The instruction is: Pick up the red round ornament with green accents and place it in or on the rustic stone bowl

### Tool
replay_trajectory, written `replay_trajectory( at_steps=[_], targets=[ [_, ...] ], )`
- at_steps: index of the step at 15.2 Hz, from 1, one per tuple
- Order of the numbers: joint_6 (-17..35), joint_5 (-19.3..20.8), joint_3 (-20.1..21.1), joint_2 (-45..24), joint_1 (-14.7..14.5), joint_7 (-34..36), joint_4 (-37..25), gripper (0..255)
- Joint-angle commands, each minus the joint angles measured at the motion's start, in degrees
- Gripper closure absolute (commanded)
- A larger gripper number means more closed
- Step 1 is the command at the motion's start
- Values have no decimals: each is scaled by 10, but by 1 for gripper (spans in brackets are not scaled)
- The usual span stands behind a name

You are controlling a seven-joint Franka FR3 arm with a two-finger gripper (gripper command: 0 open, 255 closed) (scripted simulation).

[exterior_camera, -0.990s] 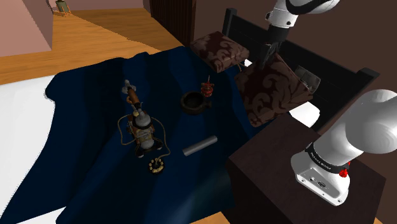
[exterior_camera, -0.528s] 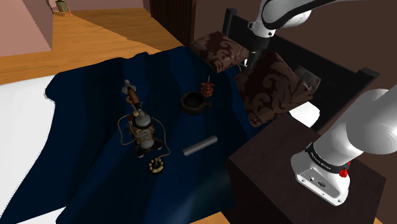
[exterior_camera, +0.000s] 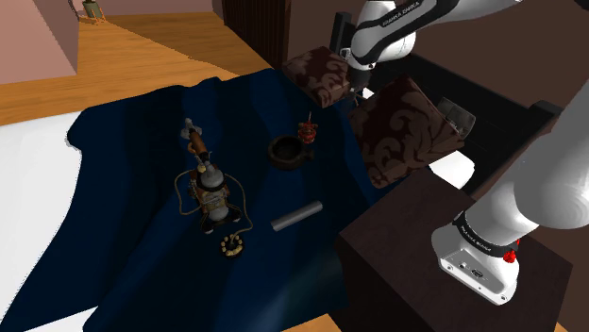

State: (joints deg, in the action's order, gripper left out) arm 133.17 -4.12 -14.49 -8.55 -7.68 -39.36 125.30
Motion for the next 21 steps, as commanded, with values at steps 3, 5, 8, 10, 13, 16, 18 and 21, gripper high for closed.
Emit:
replay_trajectory(
  at_steps=[3,5,8,10,13,16,18,21],
  targets=[
    [29,-20,14,-83,7,-62,-64,0],
    [40,-27,24,-125,12,-88,-101,0],
    [53,-32,39,-188,19,-122,-161,0],
    [58,-33,49,-230,24,-142,-204,0],
    [65,-33,57,-264,27,-156,-236,0],
    [79,-36,59,-282,29,-158,-240,0],
    [88,-38,61,-294,30,-159,-243,0],
    [95,-40,63,-304,32,-160,-246,0]
  ],
)
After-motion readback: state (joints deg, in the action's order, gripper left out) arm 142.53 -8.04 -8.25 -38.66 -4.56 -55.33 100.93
